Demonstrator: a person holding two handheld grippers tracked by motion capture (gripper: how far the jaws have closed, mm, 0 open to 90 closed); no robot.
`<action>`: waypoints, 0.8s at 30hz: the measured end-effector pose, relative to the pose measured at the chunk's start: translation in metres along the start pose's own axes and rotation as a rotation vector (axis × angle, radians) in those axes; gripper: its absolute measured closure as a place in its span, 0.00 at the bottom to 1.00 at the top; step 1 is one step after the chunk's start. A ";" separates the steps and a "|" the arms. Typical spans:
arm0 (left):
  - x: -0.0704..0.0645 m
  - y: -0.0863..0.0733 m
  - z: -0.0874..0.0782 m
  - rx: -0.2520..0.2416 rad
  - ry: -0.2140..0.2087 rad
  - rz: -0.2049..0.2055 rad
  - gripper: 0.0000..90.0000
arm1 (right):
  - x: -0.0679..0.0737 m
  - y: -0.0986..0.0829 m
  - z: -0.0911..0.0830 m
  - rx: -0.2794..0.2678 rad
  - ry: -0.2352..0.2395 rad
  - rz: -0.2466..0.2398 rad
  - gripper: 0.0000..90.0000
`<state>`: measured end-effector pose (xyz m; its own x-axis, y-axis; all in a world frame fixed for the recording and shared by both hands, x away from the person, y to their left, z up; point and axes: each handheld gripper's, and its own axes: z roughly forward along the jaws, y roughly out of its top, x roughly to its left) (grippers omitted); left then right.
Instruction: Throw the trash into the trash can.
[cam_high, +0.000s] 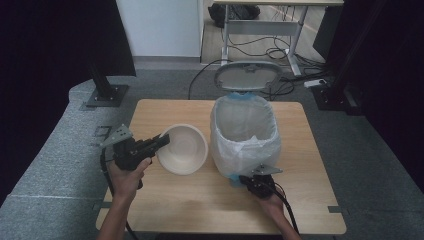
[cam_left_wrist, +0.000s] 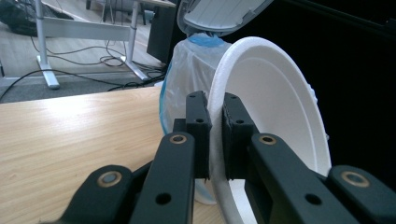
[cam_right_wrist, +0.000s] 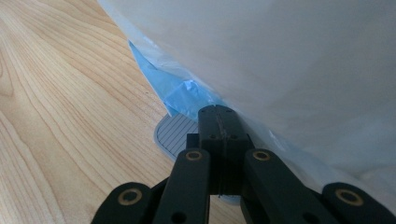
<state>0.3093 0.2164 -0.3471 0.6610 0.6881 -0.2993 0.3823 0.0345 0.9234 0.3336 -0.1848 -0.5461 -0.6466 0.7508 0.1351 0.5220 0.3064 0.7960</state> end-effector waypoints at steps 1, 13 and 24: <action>0.000 0.001 0.001 0.000 -0.001 0.003 0.93 | 0.000 0.000 0.000 0.000 0.000 0.000 0.99; -0.007 0.012 0.007 -0.005 -0.016 0.021 0.93 | 0.000 0.000 0.000 0.002 0.000 -0.001 0.99; -0.014 0.021 0.017 0.000 -0.029 0.038 0.93 | 0.000 0.000 0.000 0.000 0.000 -0.001 0.99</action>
<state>0.3186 0.1953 -0.3276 0.6931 0.6679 -0.2710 0.3568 0.0089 0.9342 0.3336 -0.1850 -0.5461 -0.6469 0.7506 0.1345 0.5219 0.3071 0.7958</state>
